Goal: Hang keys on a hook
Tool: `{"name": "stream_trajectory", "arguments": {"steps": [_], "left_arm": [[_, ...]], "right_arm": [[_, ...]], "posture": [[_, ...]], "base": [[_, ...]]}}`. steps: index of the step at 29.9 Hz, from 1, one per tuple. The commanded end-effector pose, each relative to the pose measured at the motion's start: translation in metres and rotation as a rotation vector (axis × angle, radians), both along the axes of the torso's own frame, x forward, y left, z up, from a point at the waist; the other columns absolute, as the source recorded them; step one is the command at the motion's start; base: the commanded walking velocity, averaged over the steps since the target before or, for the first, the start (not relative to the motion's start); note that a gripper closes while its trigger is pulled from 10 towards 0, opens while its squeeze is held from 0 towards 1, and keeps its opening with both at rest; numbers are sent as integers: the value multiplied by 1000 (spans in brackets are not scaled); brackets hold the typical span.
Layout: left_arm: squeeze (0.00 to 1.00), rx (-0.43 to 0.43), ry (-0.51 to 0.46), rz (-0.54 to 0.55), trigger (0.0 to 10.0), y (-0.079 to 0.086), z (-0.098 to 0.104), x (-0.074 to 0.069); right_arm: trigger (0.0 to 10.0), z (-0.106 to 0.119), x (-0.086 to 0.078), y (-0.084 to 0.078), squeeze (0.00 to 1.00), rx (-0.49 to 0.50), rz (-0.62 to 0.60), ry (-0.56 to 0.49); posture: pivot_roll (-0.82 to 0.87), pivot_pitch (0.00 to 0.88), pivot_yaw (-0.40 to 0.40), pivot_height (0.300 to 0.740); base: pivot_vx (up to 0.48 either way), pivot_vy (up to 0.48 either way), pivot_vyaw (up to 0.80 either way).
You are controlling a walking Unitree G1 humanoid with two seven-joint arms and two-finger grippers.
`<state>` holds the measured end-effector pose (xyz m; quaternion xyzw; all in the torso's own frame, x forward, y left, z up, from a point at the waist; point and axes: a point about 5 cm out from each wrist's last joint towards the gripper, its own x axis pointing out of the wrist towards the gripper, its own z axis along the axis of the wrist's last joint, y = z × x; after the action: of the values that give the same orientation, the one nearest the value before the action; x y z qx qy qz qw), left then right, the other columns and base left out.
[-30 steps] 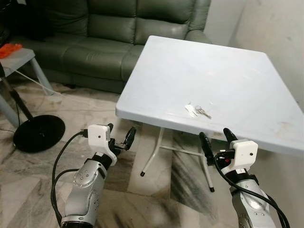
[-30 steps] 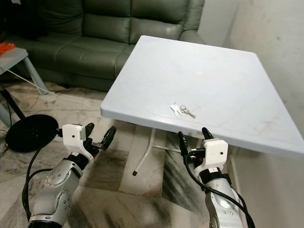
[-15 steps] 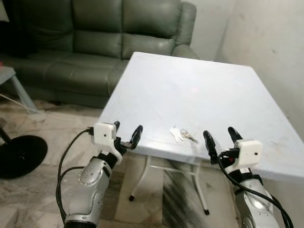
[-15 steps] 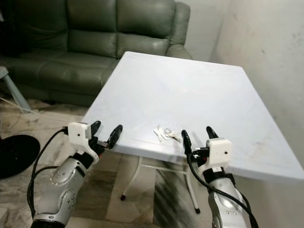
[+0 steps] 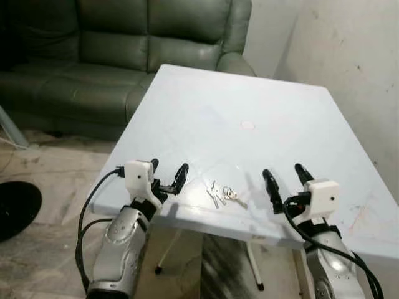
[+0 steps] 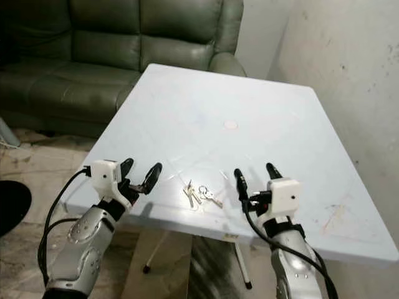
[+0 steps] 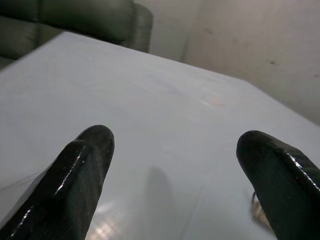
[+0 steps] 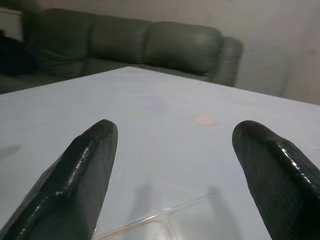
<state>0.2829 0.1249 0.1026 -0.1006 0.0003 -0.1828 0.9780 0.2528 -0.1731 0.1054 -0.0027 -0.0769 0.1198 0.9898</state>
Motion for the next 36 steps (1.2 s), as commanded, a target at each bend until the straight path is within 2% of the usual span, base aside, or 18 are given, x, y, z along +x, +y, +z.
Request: {"name": "stream_trajectory", "arguments": {"steps": [1, 9, 19, 20, 22, 24, 30, 33, 36], "left_arm": [[0, 12, -23, -25, 10000, -4, 4, -2], [0, 32, -18, -136, 10000, -19, 0, -16], [0, 29, -12, -146, 10000, -21, 0, -18], [0, 34, 1, -186, 10000, -26, -1, -29], [0, 35, 9, -202, 10000, -29, -2, -36], [0, 34, 18, -202, 10000, -29, -3, -40], [0, 35, 26, -198, 10000, -29, -3, -45], [0, 33, 40, -190, 10000, -29, 0, -50], [0, 30, 43, -188, 10000, -30, 0, -51]], "right_arm": [[10000, 3, 1, -3, 0, -10, 21, -1], [10000, 8, 12, -5, 0, -39, 129, 21], [10000, 9, 15, -6, 0, -37, 143, 21], [10000, 11, 26, -2, 0, -77, 238, 49], [10000, 13, 32, 1, 0, -99, 290, 61], [10000, 14, 36, 2, 0, -81, 313, 80], [10000, 13, 37, 6, 0, -119, 353, 91], [10000, 7, 33, 6, 0, -151, 447, 139], [10000, 5, 31, 4, 0, -167, 455, 155]], "posture": [[7, 15, -82, 740], [16, 19, -85, 740], [16, 21, -85, 740], [42, 58, -100, 740], [46, 69, -103, 740], [48, 80, -106, 740], [51, 105, -113, 740], [50, 124, -120, 740], [48, 128, -123, 740]], "base": [[0, 0, 0], [0, 0, 0], [0, 0, 0], [0, 0, 0], [0, 0, 0], [0, 0, 0], [0, 0, 0], [0, 0, 0], [0, 0, 0]]}}
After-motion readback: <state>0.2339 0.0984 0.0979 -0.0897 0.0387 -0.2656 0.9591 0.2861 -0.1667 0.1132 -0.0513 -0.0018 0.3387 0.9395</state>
